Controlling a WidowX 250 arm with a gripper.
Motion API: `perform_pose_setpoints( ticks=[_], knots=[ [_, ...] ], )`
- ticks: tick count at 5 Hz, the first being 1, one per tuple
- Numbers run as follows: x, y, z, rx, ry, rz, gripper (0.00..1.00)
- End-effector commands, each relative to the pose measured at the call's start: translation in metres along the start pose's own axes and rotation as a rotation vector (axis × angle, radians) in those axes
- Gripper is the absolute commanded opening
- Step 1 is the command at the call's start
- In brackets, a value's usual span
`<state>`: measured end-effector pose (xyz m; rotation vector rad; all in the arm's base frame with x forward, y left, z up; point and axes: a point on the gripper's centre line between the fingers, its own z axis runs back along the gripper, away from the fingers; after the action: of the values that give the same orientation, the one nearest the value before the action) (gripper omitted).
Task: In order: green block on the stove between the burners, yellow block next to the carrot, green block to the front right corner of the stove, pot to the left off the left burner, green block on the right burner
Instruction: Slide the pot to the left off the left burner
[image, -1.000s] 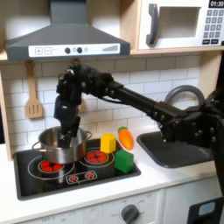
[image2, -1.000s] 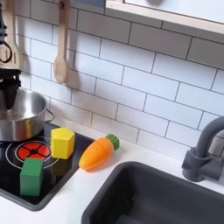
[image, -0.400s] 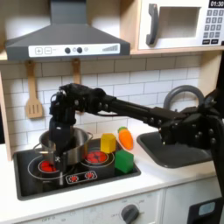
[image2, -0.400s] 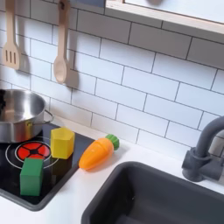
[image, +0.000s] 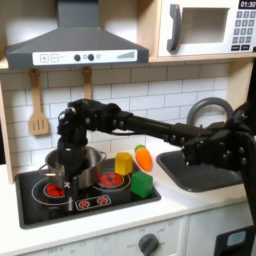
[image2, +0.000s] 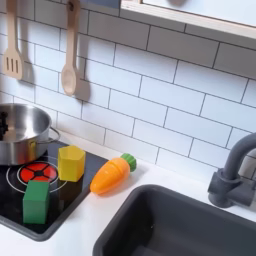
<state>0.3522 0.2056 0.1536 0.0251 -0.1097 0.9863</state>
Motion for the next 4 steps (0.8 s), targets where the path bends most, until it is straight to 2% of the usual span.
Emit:
perform_pose_setpoints(
  ticks=[1, 2, 4],
  knots=[
    [0.0, 0.002, 0.003, -0.014, -0.016, -0.03, 0.0],
    [-0.002, 0.002, 0.013, -0.023, -0.037, -0.041, 0.0],
    [0.0, 0.01, 0.011, -0.018, -0.03, -0.016, 0.0]
  ],
)
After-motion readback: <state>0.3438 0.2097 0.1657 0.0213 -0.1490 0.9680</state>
